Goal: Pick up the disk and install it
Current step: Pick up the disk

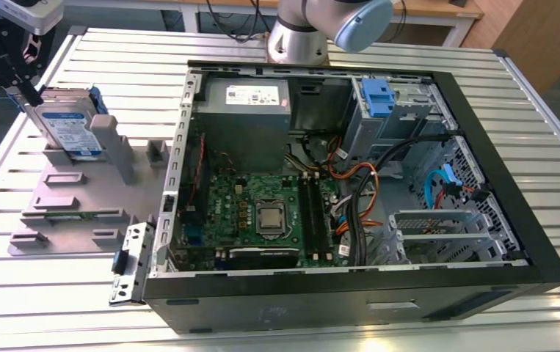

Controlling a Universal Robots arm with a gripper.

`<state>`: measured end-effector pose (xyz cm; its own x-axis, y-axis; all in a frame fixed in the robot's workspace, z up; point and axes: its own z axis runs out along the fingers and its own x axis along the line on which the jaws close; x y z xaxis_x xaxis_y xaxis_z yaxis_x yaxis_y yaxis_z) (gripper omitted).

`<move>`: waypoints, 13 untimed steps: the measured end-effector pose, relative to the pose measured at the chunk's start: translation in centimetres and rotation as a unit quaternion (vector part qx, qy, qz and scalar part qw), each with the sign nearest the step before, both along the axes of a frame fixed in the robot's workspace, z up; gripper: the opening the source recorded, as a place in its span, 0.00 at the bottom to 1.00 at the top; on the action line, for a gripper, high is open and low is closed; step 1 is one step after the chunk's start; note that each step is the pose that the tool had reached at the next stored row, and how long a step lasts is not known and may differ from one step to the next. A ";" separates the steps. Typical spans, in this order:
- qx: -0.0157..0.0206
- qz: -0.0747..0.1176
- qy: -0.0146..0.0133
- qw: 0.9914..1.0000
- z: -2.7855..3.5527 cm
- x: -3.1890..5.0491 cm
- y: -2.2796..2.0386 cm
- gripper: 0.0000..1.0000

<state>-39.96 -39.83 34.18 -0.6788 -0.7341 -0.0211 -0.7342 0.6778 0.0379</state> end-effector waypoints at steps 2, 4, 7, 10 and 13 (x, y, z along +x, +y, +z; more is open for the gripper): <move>0.000 0.001 0.000 1.000 0.00 0.00 0.00 0.11; 0.000 0.001 0.000 1.000 0.00 0.00 0.00 0.11; 0.000 0.002 0.000 1.000 0.00 0.00 0.00 0.11; 0.000 0.003 0.000 1.000 0.00 0.00 0.00 0.11; 0.000 0.004 0.000 1.000 0.00 0.00 0.00 0.11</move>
